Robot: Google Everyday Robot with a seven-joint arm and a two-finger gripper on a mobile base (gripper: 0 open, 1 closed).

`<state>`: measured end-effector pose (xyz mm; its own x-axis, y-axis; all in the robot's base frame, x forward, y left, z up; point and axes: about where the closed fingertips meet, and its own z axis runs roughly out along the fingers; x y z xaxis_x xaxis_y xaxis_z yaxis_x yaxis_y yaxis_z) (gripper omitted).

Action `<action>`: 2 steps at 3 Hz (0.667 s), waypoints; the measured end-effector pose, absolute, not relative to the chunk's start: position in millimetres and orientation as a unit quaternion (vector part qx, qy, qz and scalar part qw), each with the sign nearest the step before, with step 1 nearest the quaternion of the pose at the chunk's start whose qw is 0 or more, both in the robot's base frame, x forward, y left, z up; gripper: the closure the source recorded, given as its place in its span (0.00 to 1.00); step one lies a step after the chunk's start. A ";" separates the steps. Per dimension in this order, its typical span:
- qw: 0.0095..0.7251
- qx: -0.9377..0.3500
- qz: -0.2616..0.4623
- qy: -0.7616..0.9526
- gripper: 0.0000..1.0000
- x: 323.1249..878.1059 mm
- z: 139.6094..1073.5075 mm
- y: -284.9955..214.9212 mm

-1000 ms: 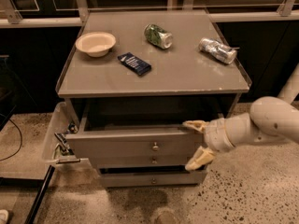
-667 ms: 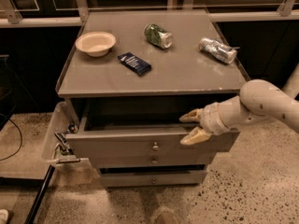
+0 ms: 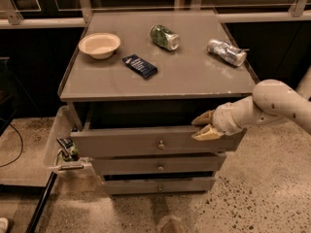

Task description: Close top drawer

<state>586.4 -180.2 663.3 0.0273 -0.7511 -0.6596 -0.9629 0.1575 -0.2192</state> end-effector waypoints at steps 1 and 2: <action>0.342 -0.636 0.157 0.674 0.39 581.9 668.6 -172.6; 0.362 -0.643 0.147 0.658 0.16 563.2 690.0 -162.6</action>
Offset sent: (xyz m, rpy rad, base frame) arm -0.0531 0.0272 0.0587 0.0247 -0.1373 0.0481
